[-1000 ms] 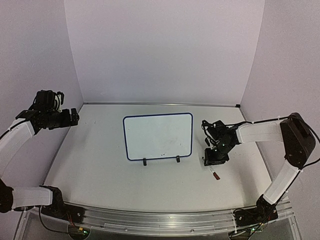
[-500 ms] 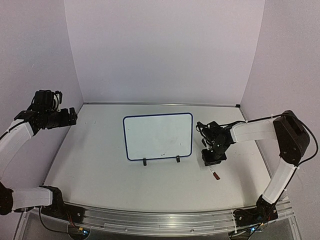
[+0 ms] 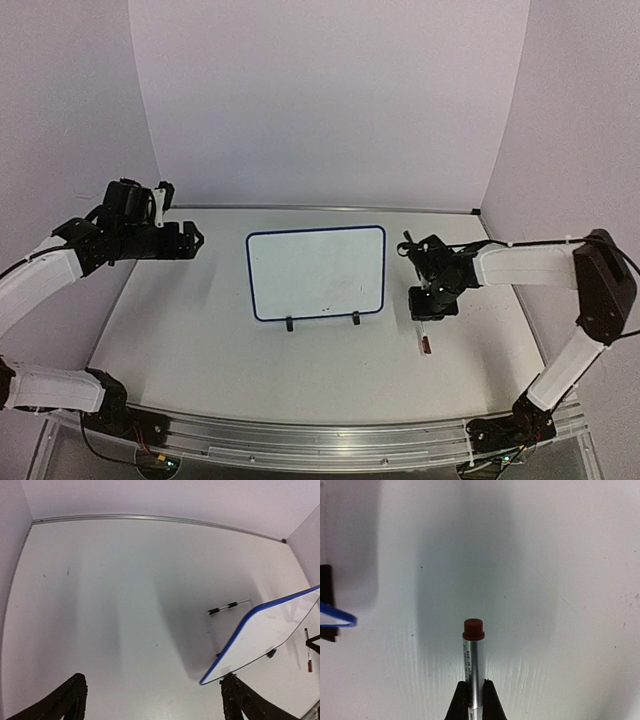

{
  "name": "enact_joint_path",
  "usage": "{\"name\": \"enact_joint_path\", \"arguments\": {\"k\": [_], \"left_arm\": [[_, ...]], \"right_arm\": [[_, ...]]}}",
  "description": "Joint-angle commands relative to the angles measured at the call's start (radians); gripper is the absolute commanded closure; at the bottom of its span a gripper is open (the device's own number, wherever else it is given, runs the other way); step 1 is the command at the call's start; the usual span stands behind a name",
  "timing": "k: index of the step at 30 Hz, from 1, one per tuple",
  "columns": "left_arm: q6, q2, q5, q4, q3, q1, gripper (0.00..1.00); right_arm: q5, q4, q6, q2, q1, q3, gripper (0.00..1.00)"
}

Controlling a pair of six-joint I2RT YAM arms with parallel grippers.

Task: Write a sentence on the whiteboard
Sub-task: Pick up the whiteboard marker from the center of the board, then pass from the right arm to the left

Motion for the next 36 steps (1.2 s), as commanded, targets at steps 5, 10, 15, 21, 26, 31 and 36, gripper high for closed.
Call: {"name": "enact_joint_path", "arguments": {"k": [5, 10, 15, 21, 26, 31, 36], "left_arm": [[-0.171, 0.013, 0.025, 0.420, 0.003, -0.392, 0.14], [-0.152, 0.149, 0.114, 0.619, 0.045, -0.547, 0.09], [-0.221, 0.252, 0.229, 0.755, 0.055, -0.561, 0.05], [-0.280, 0.332, 0.275, 0.762, 0.066, -0.561, 0.01], [-0.289, 0.331, 0.300, 0.812, 0.057, -0.560, 0.28], [-0.279, 0.334, 0.288, 0.789, 0.069, -0.559, 0.53], [-0.270, 0.324, 0.241, 0.786, 0.069, -0.560, 0.56]], "right_arm": [[0.283, 0.115, 0.323, -0.450, 0.192, 0.011, 1.00], [0.291, 0.422, 0.345, -0.410, 0.296, 0.041, 1.00], [0.266, 0.643, 0.349, -0.292, 0.359, 0.134, 1.00], [0.209, 0.744, 0.373, -0.193, 0.395, 0.225, 1.00], [0.193, 0.768, 0.377, -0.159, 0.411, 0.244, 1.00], [0.194, 0.770, 0.380, -0.158, 0.412, 0.234, 1.00], [0.191, 0.764, 0.389, -0.161, 0.412, 0.225, 1.00]]}}
